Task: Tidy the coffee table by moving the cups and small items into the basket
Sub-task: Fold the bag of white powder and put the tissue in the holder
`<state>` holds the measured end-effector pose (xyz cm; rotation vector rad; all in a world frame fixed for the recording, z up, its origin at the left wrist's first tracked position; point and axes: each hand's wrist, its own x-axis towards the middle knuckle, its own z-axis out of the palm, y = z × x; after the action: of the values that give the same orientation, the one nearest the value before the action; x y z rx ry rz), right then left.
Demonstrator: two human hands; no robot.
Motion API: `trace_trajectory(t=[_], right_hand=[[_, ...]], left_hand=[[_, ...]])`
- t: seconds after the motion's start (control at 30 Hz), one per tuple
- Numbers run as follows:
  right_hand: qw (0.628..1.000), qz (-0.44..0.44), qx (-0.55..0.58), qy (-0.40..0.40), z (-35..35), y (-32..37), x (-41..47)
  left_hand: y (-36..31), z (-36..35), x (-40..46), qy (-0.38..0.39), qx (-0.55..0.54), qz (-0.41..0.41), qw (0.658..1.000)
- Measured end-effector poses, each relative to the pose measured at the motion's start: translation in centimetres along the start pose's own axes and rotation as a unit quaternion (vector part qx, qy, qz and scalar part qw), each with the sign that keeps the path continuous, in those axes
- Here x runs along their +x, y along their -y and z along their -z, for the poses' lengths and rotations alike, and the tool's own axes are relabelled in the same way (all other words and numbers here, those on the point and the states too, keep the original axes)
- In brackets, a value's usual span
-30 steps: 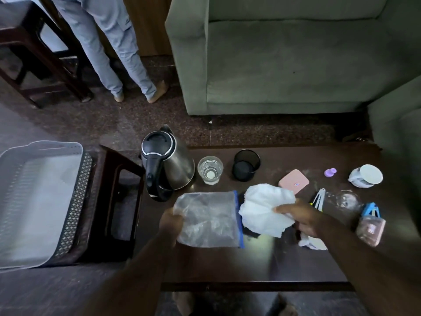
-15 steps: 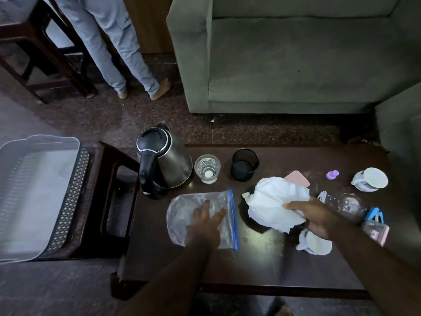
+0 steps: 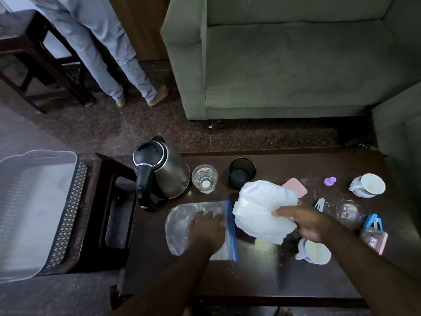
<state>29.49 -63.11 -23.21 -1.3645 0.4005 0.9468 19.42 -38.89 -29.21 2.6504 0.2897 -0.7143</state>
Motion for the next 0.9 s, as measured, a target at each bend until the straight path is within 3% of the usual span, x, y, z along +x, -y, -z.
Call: trace_trajectory(t=[0.03,0.07,0.13,0.2,0.27,0.37,0.53,0.63,0.77,0.83,0.9], right_hand=[[1.000,0.005,0.000,0.008,-0.2,0.6,-0.1],[1.000,0.010,-0.002,0.017,-0.4,1.3,-0.1],[0.999,0.020,-0.015,0.033,-1.0,2.6,-0.1],[0.998,0.035,-0.027,0.046,-1.8,3.7,0.2],[0.997,0.041,-0.026,0.055,-2.6,4.7,0.5],[0.995,0.053,-0.040,0.068,-3.4,5.7,1.2],[0.996,0.060,0.022,0.070,-3.5,5.5,2.7],[0.996,0.054,-0.009,0.065,-3.1,5.5,3.0],[0.996,0.085,-0.009,0.024,-2.9,6.3,3.0],[0.996,0.083,0.000,0.025,-2.8,6.9,2.9],[0.997,0.067,0.015,0.039,-2.8,7.5,2.7]], left_hand=[[-0.8,1.2,-0.2,-0.055,-0.126,0.008,0.990],[-1.7,2.4,-0.4,-0.090,-0.288,0.032,0.953],[-3.3,5.0,-0.2,-0.042,-0.536,0.062,0.841],[-4.4,7.7,0.4,0.057,-0.632,0.016,0.773],[-4.7,9.5,1.4,0.121,-0.661,-0.003,0.741],[-4.1,10.6,2.8,0.151,-0.661,-0.002,0.735],[-2.4,11.3,4.0,0.128,-0.690,-0.014,0.712],[-2.2,11.8,4.5,0.118,-0.690,0.010,0.714],[-2.1,12.4,4.9,0.185,-0.708,0.036,0.681],[-2.4,12.5,5.3,0.182,-0.693,0.050,0.696],[-3.1,12.4,5.6,0.154,-0.656,0.050,0.737]])
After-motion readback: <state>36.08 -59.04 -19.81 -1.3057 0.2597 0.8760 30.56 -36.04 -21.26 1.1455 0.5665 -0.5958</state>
